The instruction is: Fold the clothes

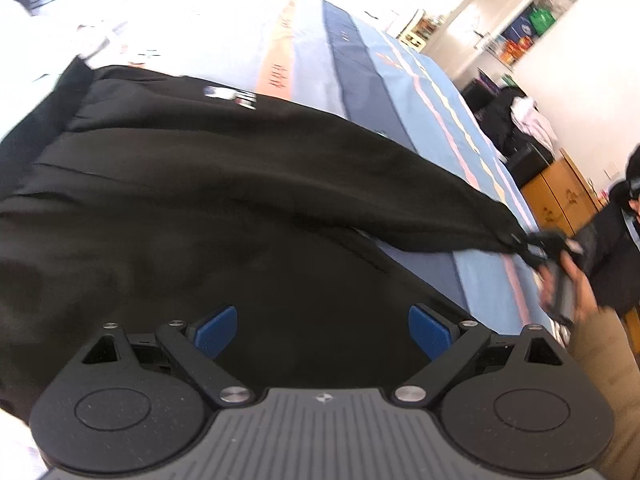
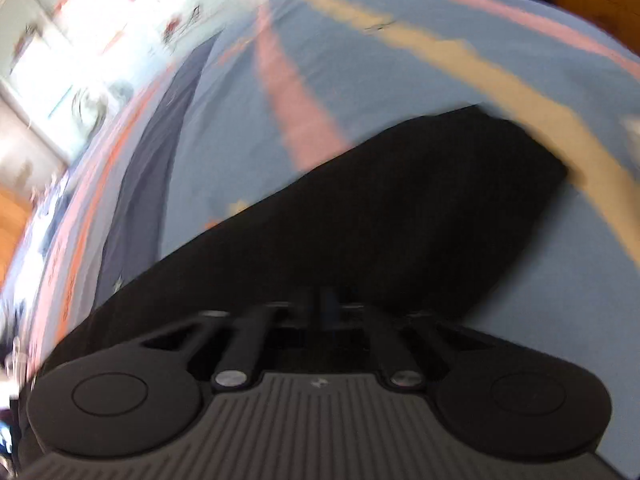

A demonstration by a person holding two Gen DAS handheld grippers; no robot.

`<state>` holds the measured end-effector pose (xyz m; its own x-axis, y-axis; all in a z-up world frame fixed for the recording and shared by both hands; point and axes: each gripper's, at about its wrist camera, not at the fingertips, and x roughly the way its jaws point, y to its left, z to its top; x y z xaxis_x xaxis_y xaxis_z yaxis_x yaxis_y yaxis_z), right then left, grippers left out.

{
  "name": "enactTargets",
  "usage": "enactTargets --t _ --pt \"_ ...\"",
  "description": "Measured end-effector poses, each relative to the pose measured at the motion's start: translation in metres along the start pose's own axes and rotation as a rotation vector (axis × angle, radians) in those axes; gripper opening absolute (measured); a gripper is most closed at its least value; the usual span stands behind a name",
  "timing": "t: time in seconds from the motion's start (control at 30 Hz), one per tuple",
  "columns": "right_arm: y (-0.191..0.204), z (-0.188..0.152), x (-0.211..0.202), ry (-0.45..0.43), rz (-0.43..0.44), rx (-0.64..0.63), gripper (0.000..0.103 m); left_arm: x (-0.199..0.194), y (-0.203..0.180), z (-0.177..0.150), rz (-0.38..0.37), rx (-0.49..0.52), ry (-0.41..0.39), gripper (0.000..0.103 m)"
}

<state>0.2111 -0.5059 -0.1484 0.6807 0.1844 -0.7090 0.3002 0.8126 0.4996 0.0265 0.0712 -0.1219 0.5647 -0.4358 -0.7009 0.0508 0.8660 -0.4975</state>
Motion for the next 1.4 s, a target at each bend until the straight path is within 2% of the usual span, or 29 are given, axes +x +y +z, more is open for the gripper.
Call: enactTargets --t 0.03,0.07,0.13,0.17,0.2,0.23,0.3,0.37,0.5,0.6,0.67,0.73,0.8,0.83,0.9,1.0,1.1,1.17,1.2,1.23,1.27,1.3,1.33,1.4 --pt "-0.018 0.000 -0.012 -0.024 -0.010 0.073 0.000 -0.002 0.006 0.000 0.004 -0.015 -0.006 0.094" --pt "-0.032 0.001 -0.024 -0.063 -0.056 0.115 0.000 -0.004 0.012 0.000 0.010 -0.028 -0.012 0.094" --pt "-0.041 0.004 -0.040 -0.099 -0.108 0.142 0.000 -0.009 0.020 -0.002 0.023 -0.047 -0.023 0.094" --pt "-0.033 0.003 -0.045 -0.111 -0.116 0.126 0.008 -0.012 0.023 -0.003 0.026 -0.051 -0.025 0.094" --pt "-0.020 0.001 -0.048 -0.124 -0.118 0.097 0.012 -0.014 0.025 -0.004 0.029 -0.053 -0.028 0.094" --pt "-0.002 -0.004 -0.048 -0.120 -0.071 0.061 0.013 -0.016 0.028 -0.005 0.034 -0.053 -0.034 0.094" --pt "0.039 -0.017 -0.039 -0.072 0.093 0.000 0.021 -0.019 0.031 -0.004 0.043 -0.058 -0.043 0.094" --pt "0.087 -0.037 -0.019 0.029 0.262 -0.063 0.022 -0.022 0.035 -0.002 0.045 -0.062 -0.052 0.094" --pt "0.190 -0.087 0.021 0.222 0.491 -0.226 0.023 -0.033 0.043 0.012 0.048 -0.036 -0.089 0.094" --pt "0.258 -0.121 0.047 0.338 0.583 -0.317 0.023 -0.039 0.047 0.039 0.081 0.012 -0.130 0.094" --pt "0.293 -0.140 0.065 0.380 0.596 -0.372 0.023 -0.037 0.051 0.063 0.105 0.068 -0.155 0.094" --pt "0.318 -0.154 0.080 0.405 0.597 -0.421 0.023 -0.026 0.059 0.089 0.161 0.092 -0.147 0.094" --pt "0.331 -0.164 0.092 0.455 0.604 -0.421 0.023 -0.014 0.068 0.110 0.139 0.101 -0.118 0.094" --pt "0.335 -0.167 0.095 0.467 0.620 -0.426 0.023 -0.006 0.074 0.119 0.089 0.103 -0.093 0.092" --pt "0.328 -0.177 0.088 0.471 0.621 -0.402 0.025 0.012 0.083 0.137 0.089 0.054 -0.040 0.088" --pt "0.313 -0.183 0.080 0.454 0.631 -0.352 0.027 0.023 0.079 0.152 0.107 0.109 -0.060 0.086" --pt "0.290 -0.174 0.068 0.424 0.661 -0.272 0.029 0.039 0.080 0.158 0.139 0.160 -0.033 0.084" --pt "0.274 -0.169 0.057 0.401 0.684 -0.226 0.030 0.059 0.087 0.161 0.177 0.186 0.019 0.063" --pt "0.269 -0.169 0.052 0.389 0.697 -0.205 0.031 0.070 0.091 0.163 0.203 0.197 0.049 0.041" --pt "0.264 -0.169 0.046 0.377 0.710 -0.184 0.032 0.081 0.095 0.165 0.228 0.211 0.076 0.034" --pt "0.258 -0.169 0.041 0.364 0.724 -0.163 0.032 0.085 0.095 0.172 0.235 0.259 0.045 0.033" --pt "0.254 -0.170 0.036 0.352 0.741 -0.143 0.033 0.091 0.100 0.185 0.235 0.230 0.046 0.029" --pt "0.251 -0.171 0.030 0.338 0.759 -0.128 0.033 0.096 0.106 0.198 0.237 0.204 0.045 0.015" --pt "0.244 -0.172 0.018 0.308 0.791 -0.101 0.034 0.111 0.114 0.225 0.340 0.233 0.013 0.004"
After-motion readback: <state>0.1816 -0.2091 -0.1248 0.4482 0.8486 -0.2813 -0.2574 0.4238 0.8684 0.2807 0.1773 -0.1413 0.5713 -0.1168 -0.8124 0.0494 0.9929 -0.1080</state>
